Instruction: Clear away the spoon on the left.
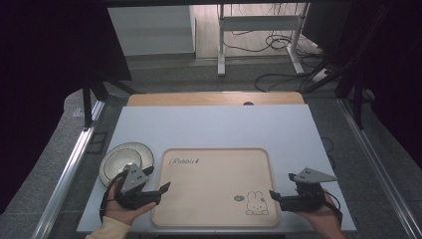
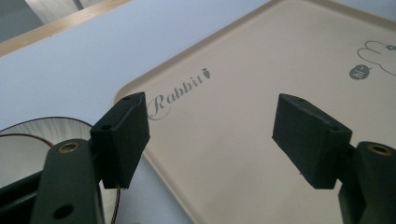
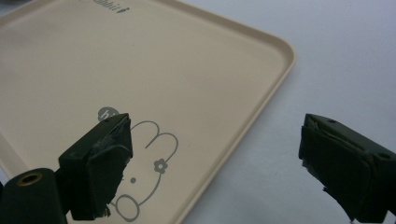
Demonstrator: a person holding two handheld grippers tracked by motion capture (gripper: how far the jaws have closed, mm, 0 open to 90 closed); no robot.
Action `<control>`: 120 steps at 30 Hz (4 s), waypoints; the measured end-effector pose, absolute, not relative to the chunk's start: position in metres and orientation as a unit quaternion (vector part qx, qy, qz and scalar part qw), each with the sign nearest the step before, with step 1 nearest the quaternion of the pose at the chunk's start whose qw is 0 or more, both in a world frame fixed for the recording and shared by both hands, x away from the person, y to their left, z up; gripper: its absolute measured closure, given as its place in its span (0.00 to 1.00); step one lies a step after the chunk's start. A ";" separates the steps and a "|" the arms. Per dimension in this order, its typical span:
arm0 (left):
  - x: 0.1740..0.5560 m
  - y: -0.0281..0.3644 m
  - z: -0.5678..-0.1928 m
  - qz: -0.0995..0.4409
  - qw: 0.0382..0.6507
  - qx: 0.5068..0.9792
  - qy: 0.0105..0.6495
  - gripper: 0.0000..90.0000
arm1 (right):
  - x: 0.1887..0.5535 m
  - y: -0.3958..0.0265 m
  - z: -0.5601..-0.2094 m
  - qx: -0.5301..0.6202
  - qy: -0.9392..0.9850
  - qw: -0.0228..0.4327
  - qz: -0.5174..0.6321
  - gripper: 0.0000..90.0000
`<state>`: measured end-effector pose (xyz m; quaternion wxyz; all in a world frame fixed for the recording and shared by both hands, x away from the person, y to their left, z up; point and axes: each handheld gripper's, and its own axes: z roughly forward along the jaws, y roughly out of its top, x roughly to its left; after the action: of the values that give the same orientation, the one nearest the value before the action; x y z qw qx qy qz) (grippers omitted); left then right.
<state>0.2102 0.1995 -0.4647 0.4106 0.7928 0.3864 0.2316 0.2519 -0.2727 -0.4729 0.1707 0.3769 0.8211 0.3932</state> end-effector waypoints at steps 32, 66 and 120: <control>0.188 0.235 -0.437 0.263 0.414 0.768 0.412 0.21 | 0.258 -0.266 -0.473 0.367 0.821 0.180 0.398 0.12; 0.162 0.285 -0.465 0.310 0.386 0.743 0.450 0.28 | 0.261 -0.270 -0.477 0.382 0.822 0.181 0.380 0.12; 0.160 0.296 -0.473 0.334 0.340 0.746 0.465 0.99 | 0.262 -0.268 -0.479 0.385 0.824 0.183 0.372 0.13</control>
<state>0.1600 0.2956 -0.4732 0.3396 0.7459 0.4653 0.3343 0.2616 -0.2679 -0.4787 0.1828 0.3854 0.8245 0.3719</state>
